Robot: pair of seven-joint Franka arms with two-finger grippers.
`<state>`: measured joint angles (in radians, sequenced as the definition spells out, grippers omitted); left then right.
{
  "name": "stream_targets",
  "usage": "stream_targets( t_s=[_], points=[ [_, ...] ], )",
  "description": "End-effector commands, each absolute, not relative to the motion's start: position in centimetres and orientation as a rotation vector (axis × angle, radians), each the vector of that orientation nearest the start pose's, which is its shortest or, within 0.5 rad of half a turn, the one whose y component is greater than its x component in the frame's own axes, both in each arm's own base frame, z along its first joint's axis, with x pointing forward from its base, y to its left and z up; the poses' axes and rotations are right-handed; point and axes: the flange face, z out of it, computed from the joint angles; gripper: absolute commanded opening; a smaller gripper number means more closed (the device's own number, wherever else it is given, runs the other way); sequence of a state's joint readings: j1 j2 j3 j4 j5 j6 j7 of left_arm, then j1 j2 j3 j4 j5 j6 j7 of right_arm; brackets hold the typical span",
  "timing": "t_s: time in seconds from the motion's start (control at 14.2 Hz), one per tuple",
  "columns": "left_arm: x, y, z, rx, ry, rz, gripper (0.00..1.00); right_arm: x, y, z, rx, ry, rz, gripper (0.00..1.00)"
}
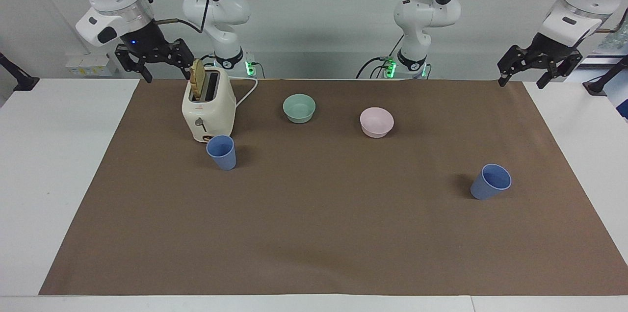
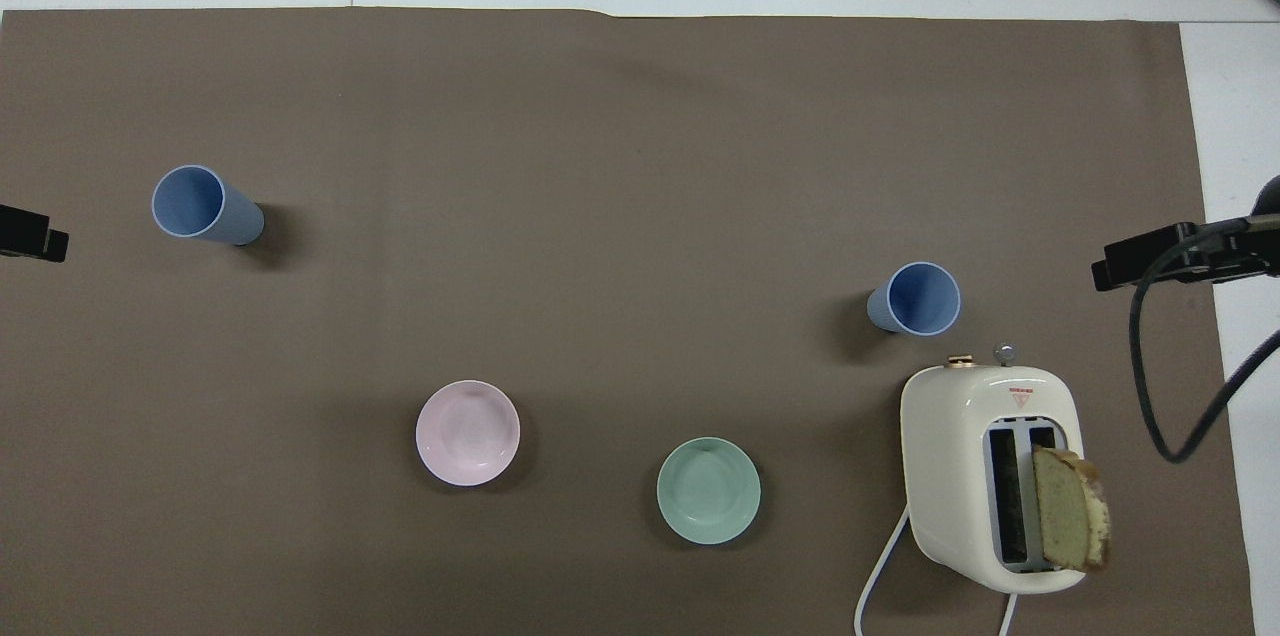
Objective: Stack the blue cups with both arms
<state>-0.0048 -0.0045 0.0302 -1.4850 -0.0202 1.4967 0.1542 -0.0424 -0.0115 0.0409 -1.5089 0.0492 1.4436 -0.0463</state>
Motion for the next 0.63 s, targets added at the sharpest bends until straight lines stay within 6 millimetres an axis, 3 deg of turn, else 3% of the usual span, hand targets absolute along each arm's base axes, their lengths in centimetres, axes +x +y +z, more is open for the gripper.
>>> stream_targets(
  t_s=[0.0, 0.56],
  points=[
    [54.66, 1.30, 66.51, -3.159, 0.200, -0.042, 1.00, 53.29, 0.53, 65.03, -3.090, -0.074, 0.096, 1.00],
    [54.38, 1.54, 66.25, -3.160, 0.202, -0.048, 1.00, 53.04, 0.54, 65.09, -3.090, -0.074, 0.096, 1.00]
  ],
)
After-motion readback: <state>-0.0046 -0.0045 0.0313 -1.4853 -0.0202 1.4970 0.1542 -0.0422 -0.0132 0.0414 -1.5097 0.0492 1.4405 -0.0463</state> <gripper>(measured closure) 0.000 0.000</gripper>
